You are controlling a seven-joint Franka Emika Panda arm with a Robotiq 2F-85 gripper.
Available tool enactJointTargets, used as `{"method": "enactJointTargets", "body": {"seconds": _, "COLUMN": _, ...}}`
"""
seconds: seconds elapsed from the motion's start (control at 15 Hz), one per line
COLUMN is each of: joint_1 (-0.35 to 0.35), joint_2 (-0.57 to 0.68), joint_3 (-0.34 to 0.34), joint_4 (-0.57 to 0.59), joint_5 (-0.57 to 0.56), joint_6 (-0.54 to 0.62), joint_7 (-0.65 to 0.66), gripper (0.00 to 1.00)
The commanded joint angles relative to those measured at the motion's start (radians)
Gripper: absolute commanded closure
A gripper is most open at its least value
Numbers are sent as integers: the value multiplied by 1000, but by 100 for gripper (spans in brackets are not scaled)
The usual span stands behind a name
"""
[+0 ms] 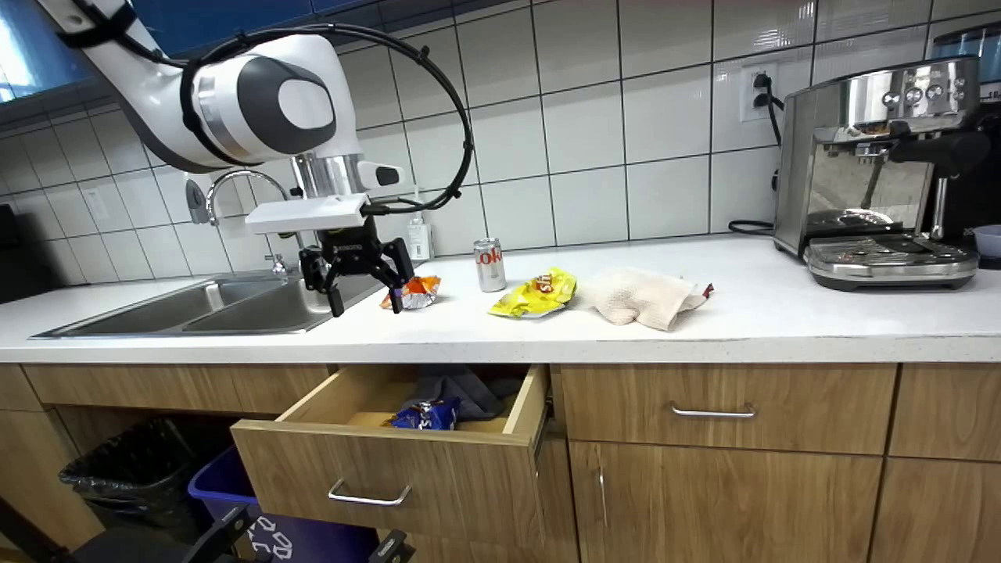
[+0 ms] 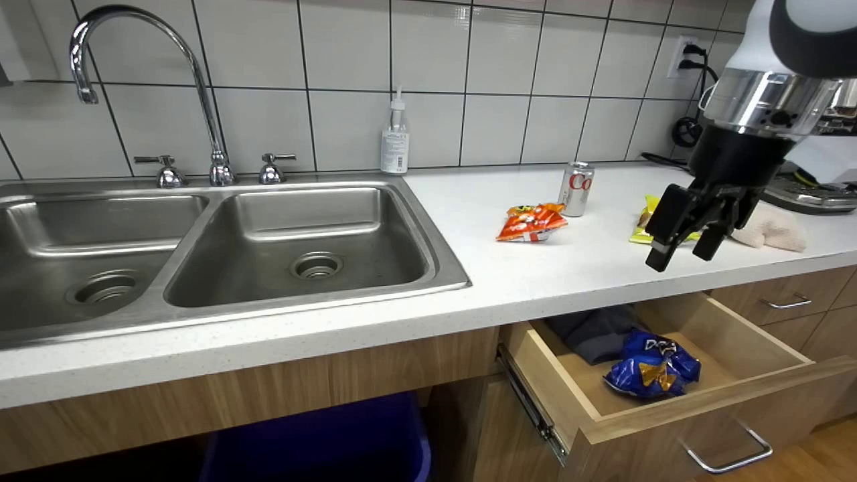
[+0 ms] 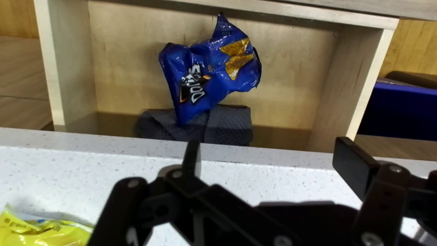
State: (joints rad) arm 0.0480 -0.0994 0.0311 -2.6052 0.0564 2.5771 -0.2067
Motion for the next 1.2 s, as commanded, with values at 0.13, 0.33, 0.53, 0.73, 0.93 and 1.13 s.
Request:
{"method": "enactJointTargets", "body": {"seconds": 0.13, "joint_1": -13, "joint_2": 81, "joint_3": -8, "joint_4": 144, "joint_5": -39, "joint_6": 12, "joint_7": 53, "gripper": 0}}
{"method": "enactJointTargets", "body": {"seconds": 0.33, "joint_1": -31, "joint_2": 161, "joint_3": -26, "joint_4": 254, "joint_5": -50, "joint_6": 12, "joint_7": 94, "gripper": 0}}
{"method": "enactJointTargets", "body": {"seconds": 0.53, "joint_1": -49, "joint_2": 251, "joint_3": -54, "joint_4": 365, "joint_5": -53, "joint_6": 13, "joint_7": 127, "gripper": 0}}
{"method": "enactJointTargets", "body": {"seconds": 0.73, "joint_1": -66, "joint_2": 333, "joint_3": -81, "joint_4": 474, "joint_5": -43, "joint_6": 10, "joint_7": 167, "gripper": 0}}
{"method": "enactJointTargets", "body": {"seconds": 0.93, "joint_1": -83, "joint_2": 414, "joint_3": -105, "joint_4": 575, "joint_5": -36, "joint_6": 10, "joint_7": 209, "gripper": 0}}
{"method": "enactJointTargets", "body": {"seconds": 1.13, "joint_1": -93, "joint_2": 477, "joint_3": -134, "joint_4": 661, "joint_5": -42, "joint_6": -2, "joint_7": 262, "gripper": 0}}
